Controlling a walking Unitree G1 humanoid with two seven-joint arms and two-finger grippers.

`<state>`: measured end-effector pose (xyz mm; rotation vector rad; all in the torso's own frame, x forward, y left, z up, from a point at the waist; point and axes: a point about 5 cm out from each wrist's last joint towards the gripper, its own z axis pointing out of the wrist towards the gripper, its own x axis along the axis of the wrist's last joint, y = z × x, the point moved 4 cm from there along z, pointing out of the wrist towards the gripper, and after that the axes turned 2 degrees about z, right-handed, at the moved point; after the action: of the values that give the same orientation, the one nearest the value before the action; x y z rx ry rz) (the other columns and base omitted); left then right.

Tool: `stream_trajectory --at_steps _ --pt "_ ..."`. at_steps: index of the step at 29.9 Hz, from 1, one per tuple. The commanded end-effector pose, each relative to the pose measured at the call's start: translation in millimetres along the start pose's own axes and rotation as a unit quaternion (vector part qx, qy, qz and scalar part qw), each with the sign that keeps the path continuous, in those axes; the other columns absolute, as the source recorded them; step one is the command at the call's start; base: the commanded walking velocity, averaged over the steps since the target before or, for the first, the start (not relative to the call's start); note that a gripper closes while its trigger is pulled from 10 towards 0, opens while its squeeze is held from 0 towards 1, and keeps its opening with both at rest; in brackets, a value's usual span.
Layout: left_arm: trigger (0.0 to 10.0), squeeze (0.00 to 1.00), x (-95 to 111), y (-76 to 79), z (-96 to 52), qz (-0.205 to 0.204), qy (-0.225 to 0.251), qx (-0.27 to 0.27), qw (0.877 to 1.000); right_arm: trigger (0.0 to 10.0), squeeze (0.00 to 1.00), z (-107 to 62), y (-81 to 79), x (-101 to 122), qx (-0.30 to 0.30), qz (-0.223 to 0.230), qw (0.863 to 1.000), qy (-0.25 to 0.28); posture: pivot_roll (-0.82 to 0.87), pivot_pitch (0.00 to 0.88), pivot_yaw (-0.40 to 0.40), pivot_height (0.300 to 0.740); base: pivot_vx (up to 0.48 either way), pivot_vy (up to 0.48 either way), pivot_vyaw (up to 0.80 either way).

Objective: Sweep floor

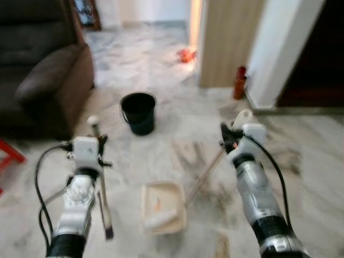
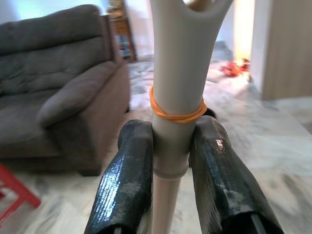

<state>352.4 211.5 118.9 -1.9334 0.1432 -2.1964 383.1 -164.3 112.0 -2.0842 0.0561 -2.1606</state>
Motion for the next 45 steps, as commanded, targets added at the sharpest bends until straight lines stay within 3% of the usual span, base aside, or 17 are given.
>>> stream_trajectory --at_steps 1,11,45 --pt "10.0 0.00 8.6 -5.5 2.2 0.002 0.017 0.007 1.000 10.0 0.00 6.4 -12.5 18.3 0.019 0.006 0.999 0.033 0.02 0.000 -0.020 0.740 0.322 0.000 0.00" --pt "10.0 0.00 8.5 -5.3 2.0 0.002 0.017 0.007 1.000 10.0 0.00 5.6 -17.3 18.0 0.034 0.004 0.999 0.031 0.02 0.000 -0.020 0.740 0.320 0.000 0.42" --pt "10.0 0.00 7.2 -8.5 1.3 0.005 0.012 0.011 1.000 10.0 0.00 5.0 -15.0 12.1 0.026 0.013 1.000 0.011 0.03 0.000 -0.024 0.740 0.320 0.000 0.00"
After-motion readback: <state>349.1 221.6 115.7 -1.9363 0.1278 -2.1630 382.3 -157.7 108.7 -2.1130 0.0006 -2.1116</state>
